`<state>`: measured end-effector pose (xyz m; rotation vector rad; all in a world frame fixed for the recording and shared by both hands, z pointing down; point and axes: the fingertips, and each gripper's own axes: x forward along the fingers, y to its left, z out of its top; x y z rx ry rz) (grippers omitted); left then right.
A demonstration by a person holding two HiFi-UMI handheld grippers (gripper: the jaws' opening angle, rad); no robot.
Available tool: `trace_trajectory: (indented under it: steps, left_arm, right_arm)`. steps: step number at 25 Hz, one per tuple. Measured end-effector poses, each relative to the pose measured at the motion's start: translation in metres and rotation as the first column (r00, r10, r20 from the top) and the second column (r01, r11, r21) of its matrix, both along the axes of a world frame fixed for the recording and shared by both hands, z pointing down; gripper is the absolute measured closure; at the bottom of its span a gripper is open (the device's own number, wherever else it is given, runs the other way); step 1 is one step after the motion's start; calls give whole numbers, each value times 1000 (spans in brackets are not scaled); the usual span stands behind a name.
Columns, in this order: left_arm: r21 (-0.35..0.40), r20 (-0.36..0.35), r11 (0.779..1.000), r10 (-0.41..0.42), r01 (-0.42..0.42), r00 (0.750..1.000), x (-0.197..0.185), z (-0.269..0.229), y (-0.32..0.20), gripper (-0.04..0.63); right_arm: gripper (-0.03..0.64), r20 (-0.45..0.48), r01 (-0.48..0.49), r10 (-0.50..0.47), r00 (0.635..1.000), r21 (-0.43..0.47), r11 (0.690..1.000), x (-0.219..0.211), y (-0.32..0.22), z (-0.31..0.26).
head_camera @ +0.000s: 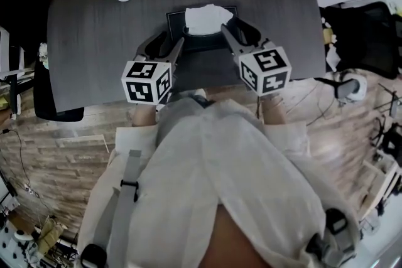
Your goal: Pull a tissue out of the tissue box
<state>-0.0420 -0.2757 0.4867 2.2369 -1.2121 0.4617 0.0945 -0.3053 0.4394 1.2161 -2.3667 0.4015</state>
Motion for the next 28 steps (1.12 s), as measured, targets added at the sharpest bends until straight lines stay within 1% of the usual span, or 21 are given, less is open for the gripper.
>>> trace_trajectory:
  steps: [6, 10, 13, 17, 22, 26, 28]
  left_arm:
    - [-1, -1, 999, 43, -43, 999, 6, 8, -8, 417]
    - [14, -13, 999, 52, -51, 999, 5, 10, -8, 413]
    - [26, -7, 998, 54, -53, 999, 6, 9, -8, 413]
    - [18, -16, 997, 75, -75, 997, 6, 9, -9, 413]
    - [5, -43, 994, 112, -112, 993, 5, 10, -10, 413]
    - [3, -43, 993, 121, -121, 992, 5, 8, -9, 413]
    - [1, -40, 992, 123, -123, 992, 4, 9, -8, 413]
  right_arm:
    - [497, -47, 53, -54, 997, -25, 998, -13, -18, 4]
    - [469, -77, 76, -79, 994, -42, 996, -20, -27, 7]
    - [454, -95, 86, -92, 991, -60, 994, -24, -34, 11]
    - [446, -104, 121, -128, 986, -76, 990, -32, -40, 15]
    - [446, -163, 185, -207, 965, -141, 972, -40, -41, 29]
    - [446, -211, 223, -258, 943, -176, 959, -47, -40, 36]
    - [447, -213, 232, -272, 938, -195, 953, -50, -38, 38]
